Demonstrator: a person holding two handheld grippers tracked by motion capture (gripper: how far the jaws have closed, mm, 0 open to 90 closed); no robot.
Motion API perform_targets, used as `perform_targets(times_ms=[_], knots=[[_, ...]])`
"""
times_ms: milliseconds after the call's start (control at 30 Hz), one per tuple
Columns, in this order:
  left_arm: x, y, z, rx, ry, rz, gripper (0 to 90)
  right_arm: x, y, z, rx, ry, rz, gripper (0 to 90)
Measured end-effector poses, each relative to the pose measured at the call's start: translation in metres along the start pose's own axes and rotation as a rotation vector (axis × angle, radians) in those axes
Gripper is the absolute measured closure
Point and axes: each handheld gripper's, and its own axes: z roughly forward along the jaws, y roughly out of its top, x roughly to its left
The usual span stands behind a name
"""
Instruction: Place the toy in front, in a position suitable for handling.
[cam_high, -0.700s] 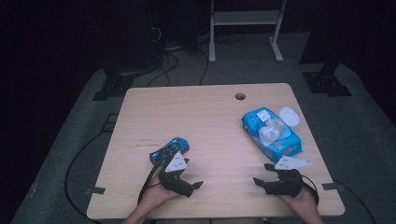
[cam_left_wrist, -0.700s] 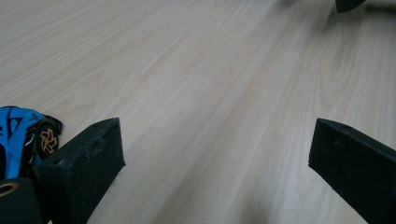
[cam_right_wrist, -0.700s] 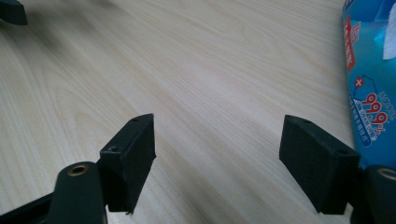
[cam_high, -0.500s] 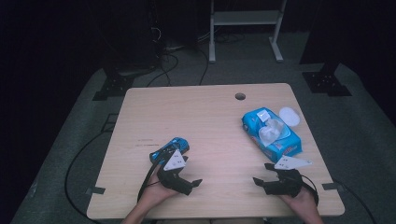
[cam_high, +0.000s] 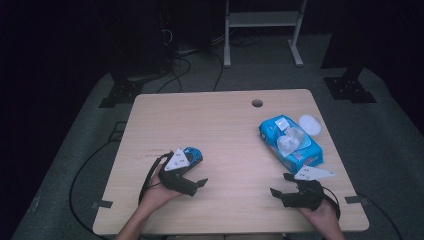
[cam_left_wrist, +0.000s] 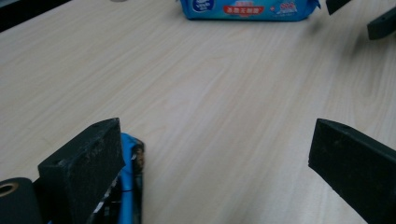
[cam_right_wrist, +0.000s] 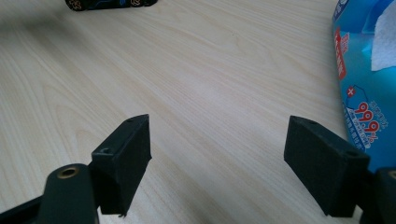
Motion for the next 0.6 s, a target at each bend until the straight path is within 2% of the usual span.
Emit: perform_targets(times_ms=[167, 233, 267, 467, 500, 567, 600], knots=[[0.018, 0.004, -0.006, 0.027, 0.016, -0.003, 2.8, 0.000, 0.001, 0.001, 0.005, 0.003, -0.004, 22.0], [0.021, 0.004, -0.007, 0.034, 0.020, -0.004, 2.8, 0.001, 0.001, 0.001, 0.007, 0.002, -0.007, 22.0], [0.025, 0.005, -0.007, 0.044, 0.028, 0.006, 2.8, 0.002, 0.001, 0.000, 0.010, 0.003, -0.009, 22.0], [0.046, 0.007, -0.006, 0.094, 0.038, 0.008, 2.8, 0.005, 0.003, 0.002, 0.016, 0.010, -0.023, 22.0], [0.049, 0.007, -0.005, 0.096, 0.042, 0.006, 2.8, 0.005, 0.003, 0.002, 0.016, 0.012, -0.024, 22.0], [0.054, 0.005, -0.003, 0.088, 0.036, -0.028, 3.6, 0.006, 0.003, 0.002, 0.021, 0.013, -0.029, 22.0], [0.057, 0.003, -0.002, 0.106, 0.041, -0.027, 3.8, 0.006, 0.003, 0.002, 0.023, 0.014, -0.031, 22.0]])
